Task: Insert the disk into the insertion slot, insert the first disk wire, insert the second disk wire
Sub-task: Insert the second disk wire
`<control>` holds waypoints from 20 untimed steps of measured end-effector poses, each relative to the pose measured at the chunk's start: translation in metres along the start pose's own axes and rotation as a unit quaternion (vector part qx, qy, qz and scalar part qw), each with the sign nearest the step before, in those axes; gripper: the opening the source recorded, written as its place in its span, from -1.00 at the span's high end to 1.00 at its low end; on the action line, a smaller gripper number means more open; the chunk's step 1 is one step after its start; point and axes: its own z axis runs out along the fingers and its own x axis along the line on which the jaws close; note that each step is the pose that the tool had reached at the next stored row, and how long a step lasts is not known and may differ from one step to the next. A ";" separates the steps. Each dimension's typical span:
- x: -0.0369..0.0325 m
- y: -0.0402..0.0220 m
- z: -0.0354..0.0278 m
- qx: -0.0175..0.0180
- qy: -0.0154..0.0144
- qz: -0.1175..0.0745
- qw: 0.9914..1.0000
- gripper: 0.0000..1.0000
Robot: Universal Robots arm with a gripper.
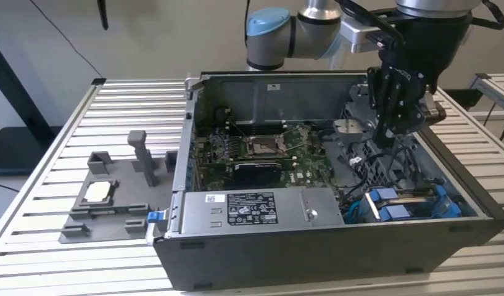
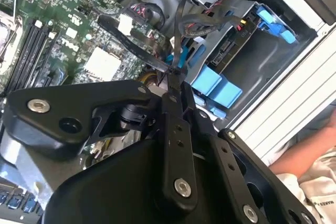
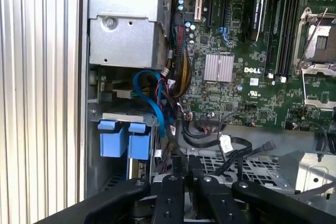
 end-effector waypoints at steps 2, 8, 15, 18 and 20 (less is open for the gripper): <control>0.0028 0.0001 0.0002 0.000 0.000 0.001 1.000 0.68; 0.0166 0.0010 0.0039 -0.004 0.000 0.004 1.000 0.68; 0.0311 -0.0015 0.0101 -0.014 -0.003 0.004 1.000 0.68; 0.0368 -0.0057 0.0123 -0.023 -0.004 0.003 1.000 0.68; 0.0396 -0.0096 0.0141 -0.027 -0.005 0.003 1.000 0.68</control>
